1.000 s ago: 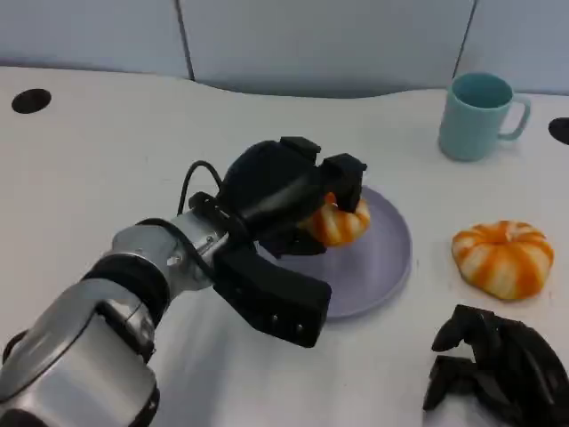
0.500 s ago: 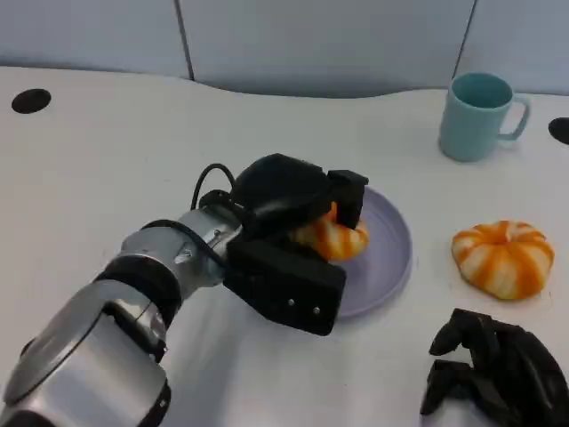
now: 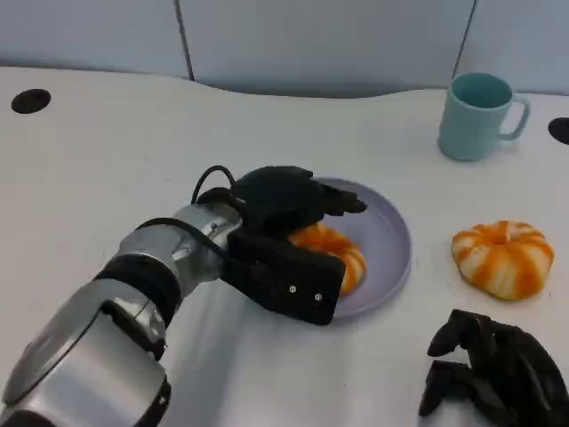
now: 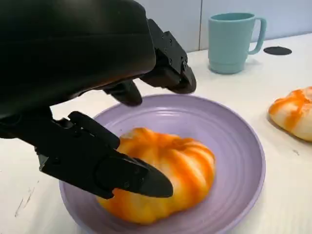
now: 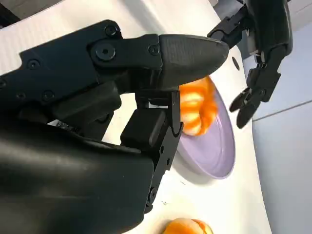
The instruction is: Grasp the bread from the table and place it into the plate.
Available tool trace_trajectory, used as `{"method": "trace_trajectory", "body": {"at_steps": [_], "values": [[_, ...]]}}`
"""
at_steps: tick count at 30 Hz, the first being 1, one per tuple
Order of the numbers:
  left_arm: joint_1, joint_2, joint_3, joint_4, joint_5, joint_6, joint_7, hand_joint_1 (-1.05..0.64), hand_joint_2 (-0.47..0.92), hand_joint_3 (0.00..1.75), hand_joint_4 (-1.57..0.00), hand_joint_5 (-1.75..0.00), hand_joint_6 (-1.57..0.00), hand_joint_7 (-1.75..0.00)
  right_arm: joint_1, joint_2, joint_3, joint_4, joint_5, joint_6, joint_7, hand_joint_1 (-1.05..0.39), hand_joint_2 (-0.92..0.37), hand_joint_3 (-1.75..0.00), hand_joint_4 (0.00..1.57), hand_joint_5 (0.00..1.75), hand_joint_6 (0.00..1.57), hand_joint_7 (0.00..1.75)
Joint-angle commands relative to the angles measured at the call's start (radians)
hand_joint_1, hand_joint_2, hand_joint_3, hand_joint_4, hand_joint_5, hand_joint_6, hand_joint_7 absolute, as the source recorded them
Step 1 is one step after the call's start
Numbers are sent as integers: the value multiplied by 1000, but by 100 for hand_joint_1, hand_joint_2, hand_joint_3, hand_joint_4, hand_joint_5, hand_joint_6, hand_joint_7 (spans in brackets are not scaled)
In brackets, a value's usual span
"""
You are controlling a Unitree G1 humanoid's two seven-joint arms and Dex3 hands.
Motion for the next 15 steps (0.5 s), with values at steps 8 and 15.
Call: {"method": "trace_trajectory", "body": {"at_steps": [8, 15], "values": [[-16, 40, 39, -22, -44, -19, -8, -76, 92, 13, 0, -18, -11, -1, 10, -10, -4, 2, 3, 16, -4, -40, -92, -47, 121, 110, 113, 100], [85, 71, 202, -49, -247, -133, -121, -75, 92, 12, -3, -24, -14, -3, 8, -10, -5, -8, 9, 38, -12, -42, -92, -45, 121, 110, 112, 101]]}}
